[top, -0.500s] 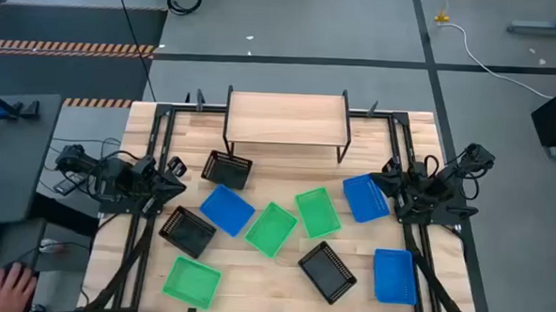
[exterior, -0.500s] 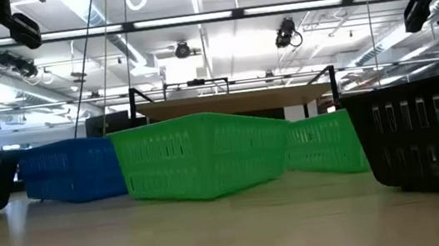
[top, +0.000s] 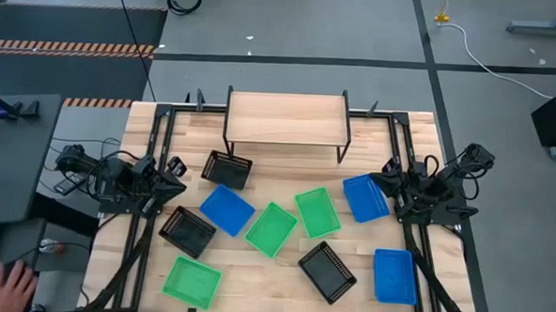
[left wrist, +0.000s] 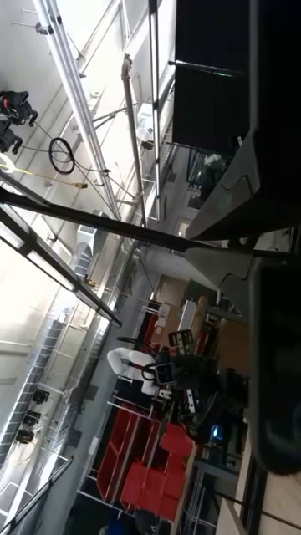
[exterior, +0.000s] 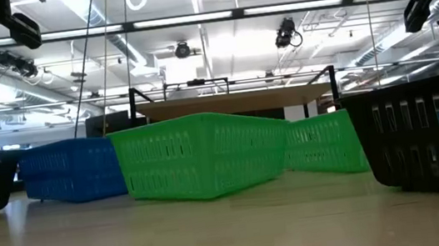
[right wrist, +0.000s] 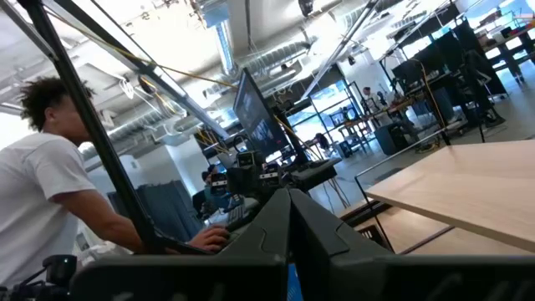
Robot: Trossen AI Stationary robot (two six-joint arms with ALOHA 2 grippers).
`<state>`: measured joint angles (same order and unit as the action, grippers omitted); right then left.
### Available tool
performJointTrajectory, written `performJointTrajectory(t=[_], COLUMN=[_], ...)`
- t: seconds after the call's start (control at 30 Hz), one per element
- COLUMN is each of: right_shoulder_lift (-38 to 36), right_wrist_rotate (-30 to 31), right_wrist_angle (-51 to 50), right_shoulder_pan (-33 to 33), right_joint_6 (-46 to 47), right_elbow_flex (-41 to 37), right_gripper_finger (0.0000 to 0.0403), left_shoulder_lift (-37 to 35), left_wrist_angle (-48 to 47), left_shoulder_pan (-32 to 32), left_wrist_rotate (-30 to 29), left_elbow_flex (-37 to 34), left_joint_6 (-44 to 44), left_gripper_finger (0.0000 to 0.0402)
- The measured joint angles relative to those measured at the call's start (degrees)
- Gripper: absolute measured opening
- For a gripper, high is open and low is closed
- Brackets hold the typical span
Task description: Stack baskets on shelf by color
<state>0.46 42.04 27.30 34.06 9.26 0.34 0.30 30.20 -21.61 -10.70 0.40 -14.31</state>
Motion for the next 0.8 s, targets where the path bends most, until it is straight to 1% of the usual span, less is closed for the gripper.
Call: performJointTrajectory(t=[0.23, 0.53, 0.8], right_shoulder_lift=[0.01, 0.01, 0.01], right_wrist_rotate=[0.00, 0.00, 0.00], right_wrist_angle=[0.01, -0.01, -0.01], right_shoulder_pan=[0.02, 0.02, 0.00], right_joint_6=[0.00, 0.00, 0.00], right_elbow_flex=[0.00, 0.00, 0.00], right_gripper_finger=[0.0014, 0.0014, 0.0014], left_shoulder_lift=[0.01, 0.02, 0.01], left_wrist_angle=[0.00, 0.00, -0.01], left_shoulder_pan=[0.00, 0.00, -0.01], left_wrist_rotate=[-0.01, -0.01, -0.01], left_elbow_flex=[0.02, 0.00, 0.01], left_joint_6=[0.02, 0.01, 0.01], left_gripper_finger=[0.0036, 0.0028, 0.0036])
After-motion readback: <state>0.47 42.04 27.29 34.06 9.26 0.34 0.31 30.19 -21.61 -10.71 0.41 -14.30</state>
